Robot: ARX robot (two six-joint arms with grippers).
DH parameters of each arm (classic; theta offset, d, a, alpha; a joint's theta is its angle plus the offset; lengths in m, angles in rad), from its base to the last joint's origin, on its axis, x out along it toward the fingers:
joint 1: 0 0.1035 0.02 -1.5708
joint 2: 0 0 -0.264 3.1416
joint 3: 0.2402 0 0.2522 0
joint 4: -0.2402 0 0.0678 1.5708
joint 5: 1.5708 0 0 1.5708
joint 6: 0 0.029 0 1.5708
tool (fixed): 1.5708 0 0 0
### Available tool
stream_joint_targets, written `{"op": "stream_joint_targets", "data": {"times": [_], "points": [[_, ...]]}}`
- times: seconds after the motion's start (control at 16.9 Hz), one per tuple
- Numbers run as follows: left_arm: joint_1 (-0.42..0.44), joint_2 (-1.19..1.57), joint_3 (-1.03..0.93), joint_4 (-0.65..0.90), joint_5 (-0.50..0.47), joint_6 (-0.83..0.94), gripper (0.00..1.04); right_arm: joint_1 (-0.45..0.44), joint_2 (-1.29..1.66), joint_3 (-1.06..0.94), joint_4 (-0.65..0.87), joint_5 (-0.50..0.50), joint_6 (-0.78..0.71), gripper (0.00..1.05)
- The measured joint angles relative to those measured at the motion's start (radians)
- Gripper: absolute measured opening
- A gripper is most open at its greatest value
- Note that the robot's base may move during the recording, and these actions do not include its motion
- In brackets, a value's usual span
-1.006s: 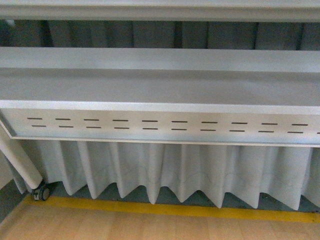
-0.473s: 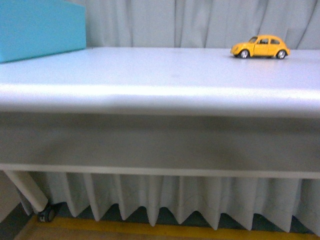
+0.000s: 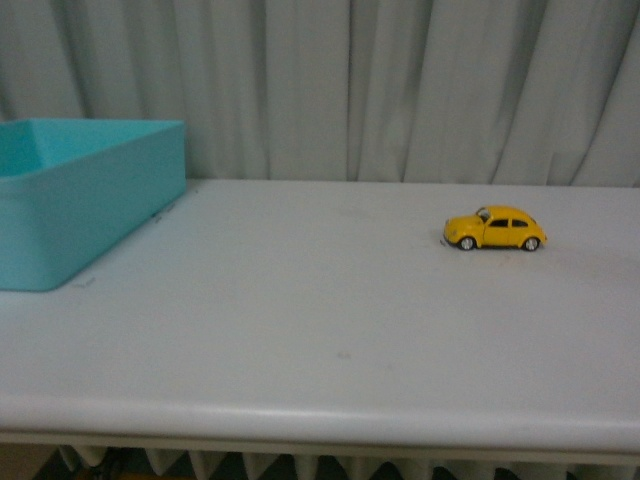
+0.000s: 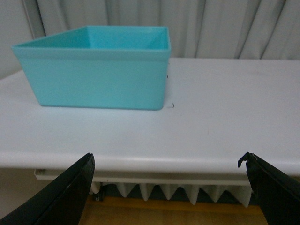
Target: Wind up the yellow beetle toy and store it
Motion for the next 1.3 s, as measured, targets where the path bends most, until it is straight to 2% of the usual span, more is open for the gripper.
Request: {"op": "stream_joint_targets", "data": {"times": [1.3], "points": [[0.000,0.000,0.000,0.000,0.000,0.000,0.98,0.000,0.000,0.000,0.000,0.000,0.002,0.98]]}}
